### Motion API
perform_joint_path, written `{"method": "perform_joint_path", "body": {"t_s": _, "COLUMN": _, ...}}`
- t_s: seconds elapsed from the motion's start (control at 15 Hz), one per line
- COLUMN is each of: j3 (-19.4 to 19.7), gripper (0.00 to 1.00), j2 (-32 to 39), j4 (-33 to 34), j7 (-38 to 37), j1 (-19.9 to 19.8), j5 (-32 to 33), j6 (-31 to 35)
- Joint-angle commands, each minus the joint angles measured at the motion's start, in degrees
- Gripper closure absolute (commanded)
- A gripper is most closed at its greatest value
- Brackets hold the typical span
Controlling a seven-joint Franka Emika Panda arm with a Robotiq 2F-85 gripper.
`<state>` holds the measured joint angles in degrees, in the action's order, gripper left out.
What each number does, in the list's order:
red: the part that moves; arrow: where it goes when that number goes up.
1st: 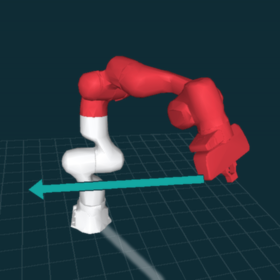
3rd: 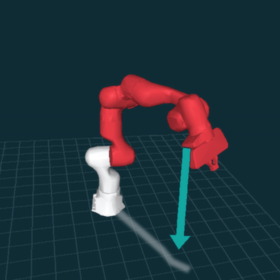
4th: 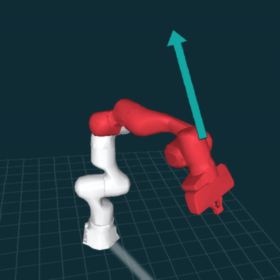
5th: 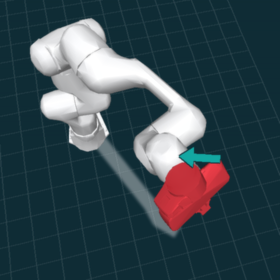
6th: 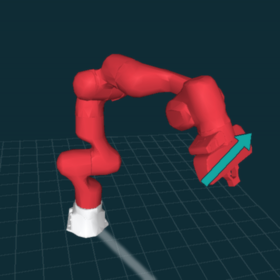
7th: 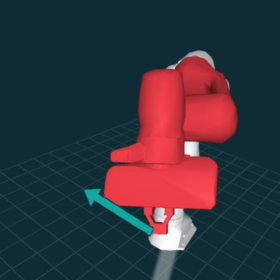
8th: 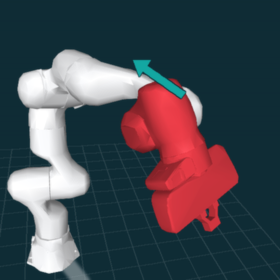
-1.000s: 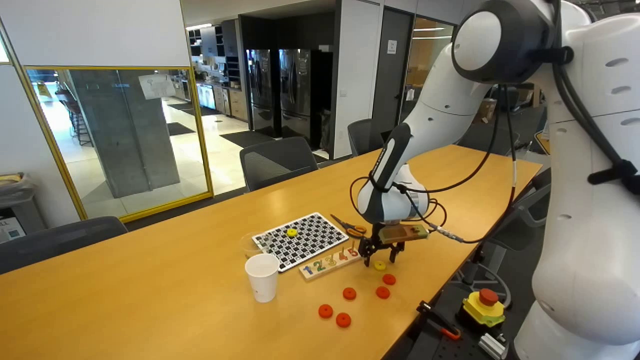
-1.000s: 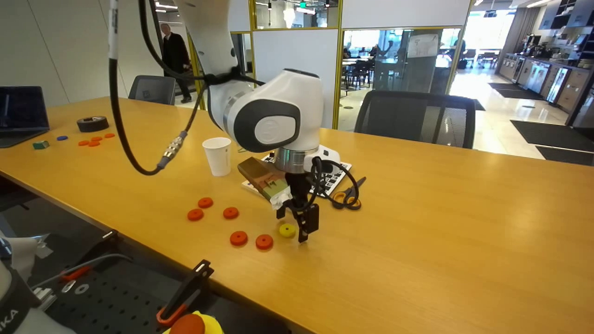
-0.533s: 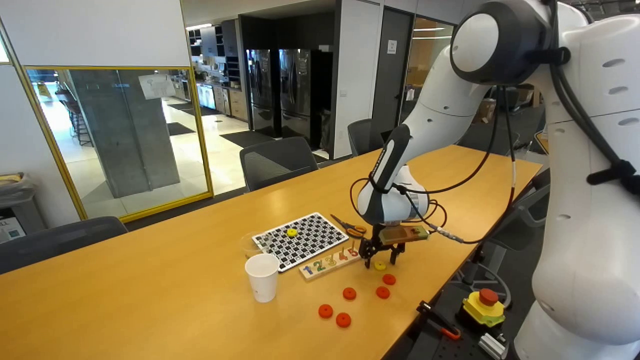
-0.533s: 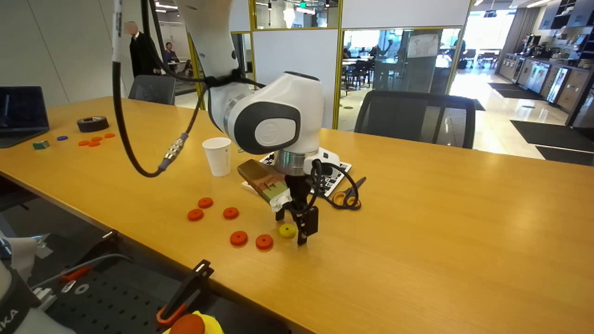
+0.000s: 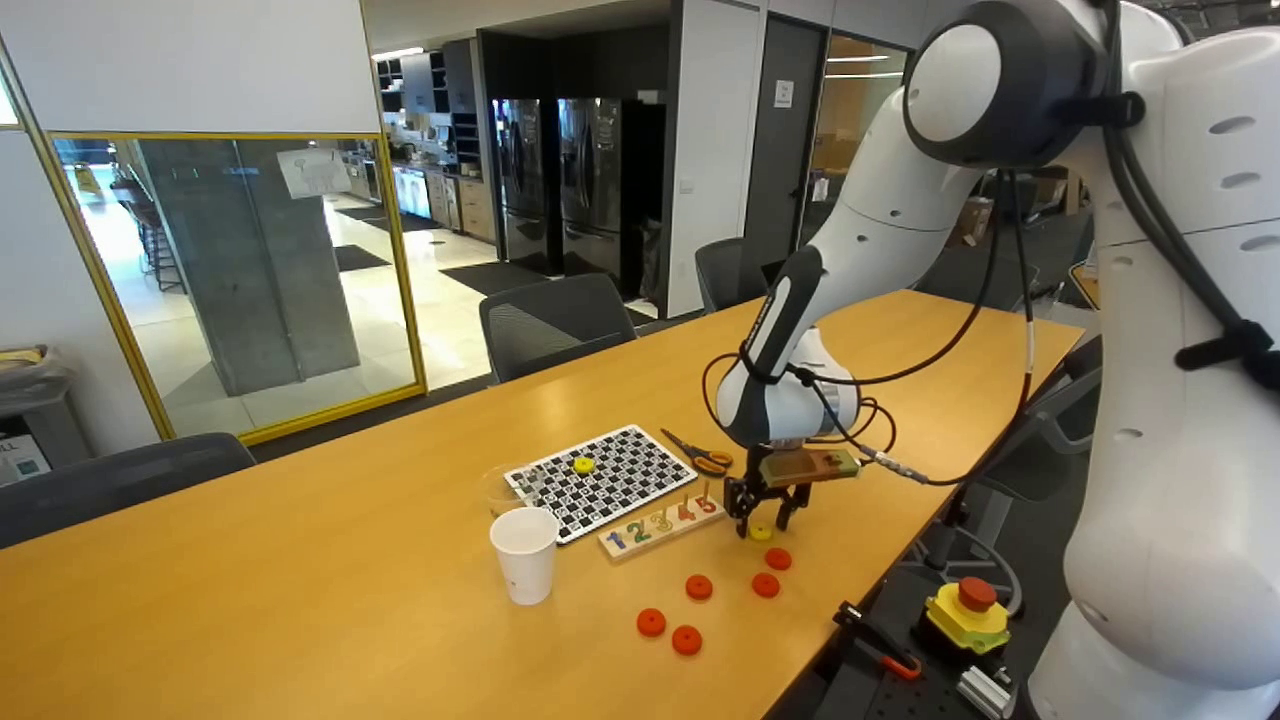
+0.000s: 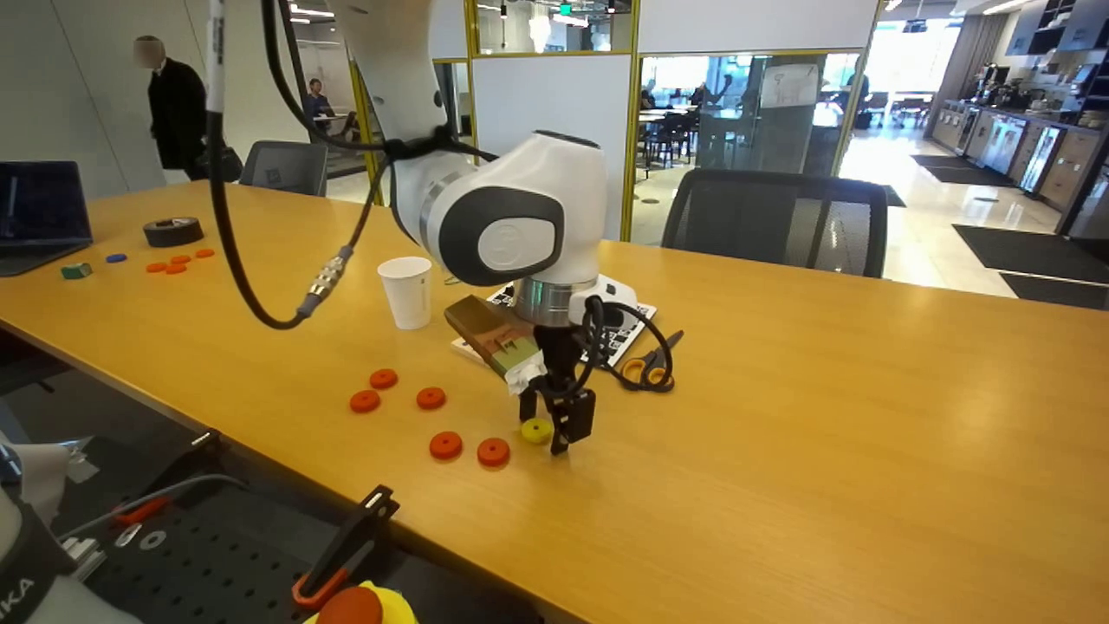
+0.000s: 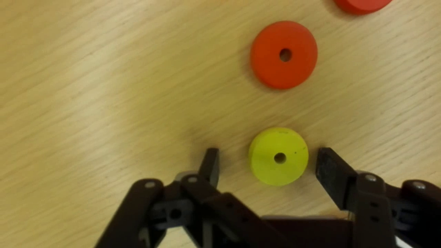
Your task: Put the round yellow blocks in the white cup then put the round orange blocks in the clear cup respectively one at a time
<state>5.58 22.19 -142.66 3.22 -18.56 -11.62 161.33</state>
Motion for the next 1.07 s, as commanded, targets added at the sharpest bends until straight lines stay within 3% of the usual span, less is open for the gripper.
{"method": "perform_joint_path", "body": {"t_s": 0.0, "j3": 0.1, "gripper": 0.57, "j2": -1.0, "j4": 0.1, "j7": -0.1, "j1": 0.5, "j5": -0.5, "j6": -2.1}}
{"method": "perform_joint_path", "body": {"t_s": 0.2, "j3": 1.6, "gripper": 0.81, "j2": -1.7, "j4": 0.0, "j7": -2.4, "j1": 2.3, "j5": 0.9, "j6": -3.6}}
{"method": "perform_joint_path", "body": {"t_s": 0.47, "j3": 4.0, "gripper": 0.79, "j2": -3.7, "j4": -0.9, "j7": -7.8, "j1": 6.6, "j5": 3.4, "j6": -5.0}}
{"method": "perform_joint_path", "body": {"t_s": 0.73, "j3": -0.2, "gripper": 0.79, "j2": -9.0, "j4": -3.2, "j7": -8.4, "j1": 8.8, "j5": 0.1, "j6": -2.0}}
{"method": "perform_joint_path", "body": {"t_s": 1.0, "j3": -1.7, "gripper": 0.79, "j2": -14.5, "j4": -3.3, "j7": -14.2, "j1": 14.6, "j5": 1.9, "j6": -1.5}}
